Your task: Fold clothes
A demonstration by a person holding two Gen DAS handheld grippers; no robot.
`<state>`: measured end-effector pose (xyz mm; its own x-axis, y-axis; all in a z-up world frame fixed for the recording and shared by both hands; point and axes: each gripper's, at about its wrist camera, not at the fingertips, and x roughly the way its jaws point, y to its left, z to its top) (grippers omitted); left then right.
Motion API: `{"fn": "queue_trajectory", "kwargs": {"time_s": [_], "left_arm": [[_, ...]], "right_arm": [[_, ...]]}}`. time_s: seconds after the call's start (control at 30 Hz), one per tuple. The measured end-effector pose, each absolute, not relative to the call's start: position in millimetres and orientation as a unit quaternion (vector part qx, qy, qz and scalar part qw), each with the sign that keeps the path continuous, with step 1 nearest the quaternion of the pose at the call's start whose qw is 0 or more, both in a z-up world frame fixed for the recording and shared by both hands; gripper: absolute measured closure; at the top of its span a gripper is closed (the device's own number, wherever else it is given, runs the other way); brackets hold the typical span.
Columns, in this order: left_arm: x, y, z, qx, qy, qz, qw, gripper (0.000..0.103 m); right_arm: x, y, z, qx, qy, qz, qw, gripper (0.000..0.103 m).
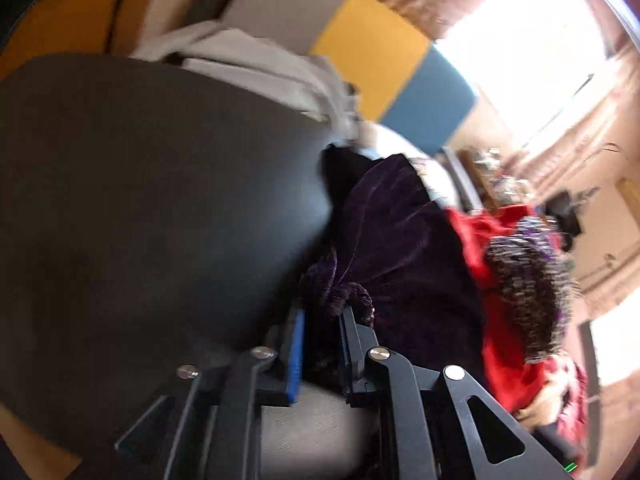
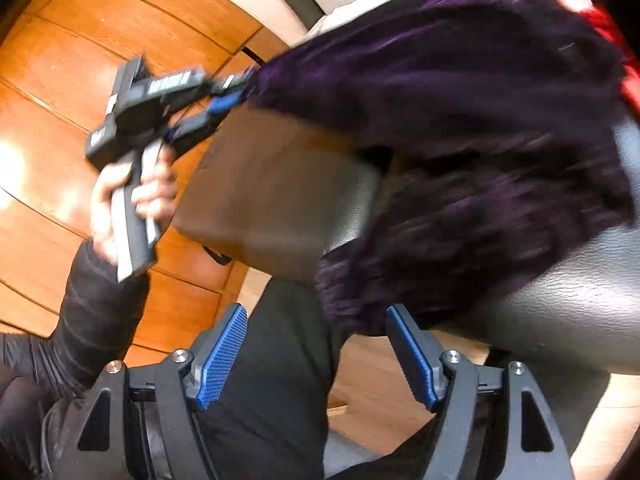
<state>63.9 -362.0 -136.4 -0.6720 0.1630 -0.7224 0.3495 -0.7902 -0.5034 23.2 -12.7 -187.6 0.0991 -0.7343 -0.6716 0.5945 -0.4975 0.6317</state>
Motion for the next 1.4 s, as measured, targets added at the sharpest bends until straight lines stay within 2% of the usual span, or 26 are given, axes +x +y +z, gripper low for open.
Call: {"fn": "queue_trajectory", "kwargs": {"time_s": [0.2,0.37,0.4,0.5,0.57,0.63,0.7,0.77,0.87,0.9,0.97,1.07,1.13,1.33,1.37,1.4], "left_arm": [[128,-397,-172,0.409,0.363,-0.829,0.118,0.087],[156,-387,-186,0.418,0.370,-0.821,0.122,0.087],[156,-379,-186,0.422,0.366,-0.823,0.108,0.086],[149,-358,-184,0.425,0.359,-0.829,0.059,0.071],[137,-336,-182,0.428,0.354,-0.831,0.010,0.052],[123,-313,-182,0.438,0.343,-0.830,-0.034,0.049],[110,-294,-186,0.446,0.347,-0.822,-0.075,0.049],[101,-280,-190,0.456,0.354,-0.810,-0.106,0.041],[94,-275,-192,0.455,0.385,-0.792,-0.134,0.035],[92,-273,-192,0.454,0.395,-0.785,-0.143,0.032],[92,-274,-189,0.442,0.415,-0.780,-0.156,0.020],[97,-277,-173,0.417,0.404,-0.798,-0.161,0.018],[102,-280,-164,0.404,0.397,-0.807,-0.168,0.010],[92,-264,-154,0.411,0.314,-0.845,-0.137,0.009],[87,-260,-155,0.415,0.307,-0.846,-0.134,0.012],[82,-255,-156,0.420,0.301,-0.846,-0.131,0.020]], "right_arm": [[-5,15,-169,0.515,-0.068,-0.739,0.428,0.028],[-15,28,-162,0.501,-0.028,-0.794,0.343,0.028],[-16,27,-165,0.504,-0.027,-0.795,0.337,0.028],[-16,24,-172,0.509,-0.029,-0.795,0.329,0.028],[-20,19,-177,0.518,-0.055,-0.786,0.334,0.028],[-25,13,-181,0.527,-0.082,-0.775,0.339,0.028],[-37,11,-187,0.538,-0.150,-0.749,0.357,0.028],[-47,9,-188,0.537,-0.226,-0.709,0.397,0.028],[-61,5,-188,0.528,-0.336,-0.623,0.468,0.028],[-64,1,-188,0.531,-0.350,-0.608,0.476,0.028],[-72,-6,-190,0.536,-0.373,-0.579,0.489,0.025],[-81,-19,-205,0.541,-0.444,-0.502,0.509,0.021],[-82,-30,-212,0.542,-0.471,-0.467,0.516,0.019],[-82,-55,-219,0.553,-0.503,-0.412,0.521,0.019],[-80,-56,-219,0.554,-0.502,-0.411,0.521,0.018],[-77,-56,-218,0.555,-0.502,-0.411,0.521,0.018]]}}
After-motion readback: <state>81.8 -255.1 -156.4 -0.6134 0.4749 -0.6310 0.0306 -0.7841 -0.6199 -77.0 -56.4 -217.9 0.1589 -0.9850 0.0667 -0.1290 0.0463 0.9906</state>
